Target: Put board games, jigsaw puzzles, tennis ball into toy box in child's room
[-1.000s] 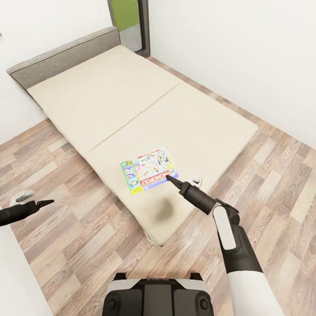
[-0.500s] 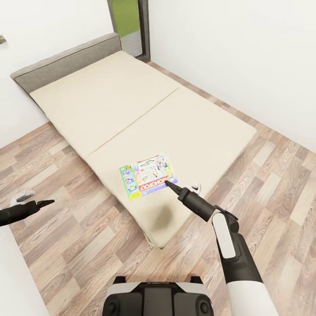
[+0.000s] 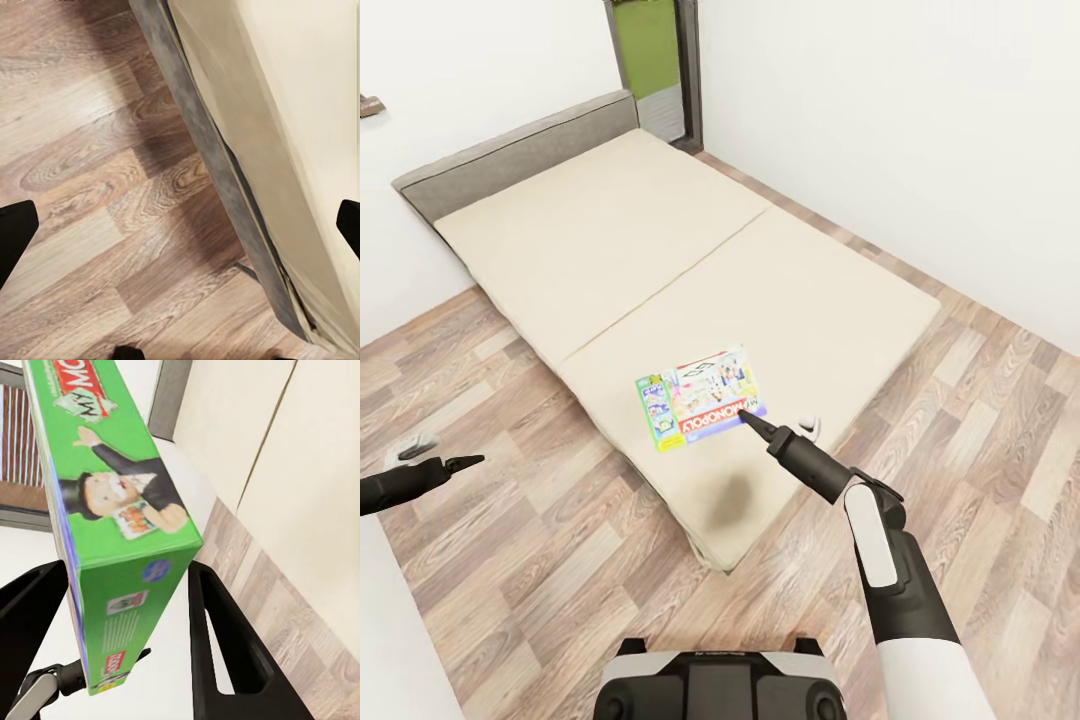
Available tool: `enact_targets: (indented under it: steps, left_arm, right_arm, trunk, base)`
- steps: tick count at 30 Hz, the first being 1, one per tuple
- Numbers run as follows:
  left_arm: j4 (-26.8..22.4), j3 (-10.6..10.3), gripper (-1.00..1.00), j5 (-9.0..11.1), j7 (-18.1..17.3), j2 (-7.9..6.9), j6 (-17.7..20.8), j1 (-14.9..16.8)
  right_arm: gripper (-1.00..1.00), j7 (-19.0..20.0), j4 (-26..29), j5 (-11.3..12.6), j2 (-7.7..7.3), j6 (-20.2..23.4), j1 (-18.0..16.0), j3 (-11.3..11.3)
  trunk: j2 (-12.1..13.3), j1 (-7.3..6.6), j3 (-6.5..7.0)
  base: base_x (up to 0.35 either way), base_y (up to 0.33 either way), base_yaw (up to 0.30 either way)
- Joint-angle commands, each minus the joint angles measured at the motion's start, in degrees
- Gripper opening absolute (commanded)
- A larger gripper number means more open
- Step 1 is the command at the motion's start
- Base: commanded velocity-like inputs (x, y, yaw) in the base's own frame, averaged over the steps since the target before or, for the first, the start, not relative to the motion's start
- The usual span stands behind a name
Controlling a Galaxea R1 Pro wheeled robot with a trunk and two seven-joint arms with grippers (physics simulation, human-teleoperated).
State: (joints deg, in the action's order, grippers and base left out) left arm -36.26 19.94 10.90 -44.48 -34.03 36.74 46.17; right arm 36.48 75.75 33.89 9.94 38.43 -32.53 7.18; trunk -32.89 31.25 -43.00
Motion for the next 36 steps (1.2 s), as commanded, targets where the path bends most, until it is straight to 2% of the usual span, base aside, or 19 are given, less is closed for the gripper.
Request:
enact_targets:
  steps: [1, 13, 22, 28, 36]
  left_arm:
    - [0.0, 0.1, 1.00, 0.2, -0.1, 0.01, 0.4, 0.0]
    - [0.0, 0.2, 1.00, 0.1, -0.1, 0.42, 0.4, 0.0]
    - [0.0, 0.2, 1.00, 0.1, -0.2, 0.51, 0.4, 0.0]
    - [0.0, 0.2, 1.00, 0.1, -0.2, 0.49, 0.4, 0.0]
    - [0.0, 0.2, 1.00, 0.1, -0.1, 0.48, 0.4, 0.0]
  right_arm:
    - [-1.00, 0.2, -0.1, 0.2, 0.06, 0.4, 0.0, 0.2]
    - [-1.00, 0.2, -0.4, 0.2, -0.05, 0.2, -0.1, 0.4]
    - [-1.00, 0.2, -0.6, 0.2, 0.06, 0.0, 0.0, 2.1]
    - [-1.00, 0.2, -0.6, 0.3, 0.06, -2.6, -0.1, 2.2]
    - [-1.00, 0.2, -0.6, 0.3, 0.06, -3.5, -0.1, 2.2]
  trunk:
    - [-0.1, 0.02, 0.05]
    - [-0.1, 0.02, 1.17]
    - [-0.1, 0.02, 2.01]
    - [-0.1, 0.02, 2.57]
    - [-0.1, 0.02, 3.31]
  base:
    - [0.000, 0.000, 0.000]
    - [0.000, 0.000, 0.000]
    - [0.000, 0.000, 0.000]
    - [0.000, 0.000, 0.000]
    - [0.000, 0.000, 0.000]
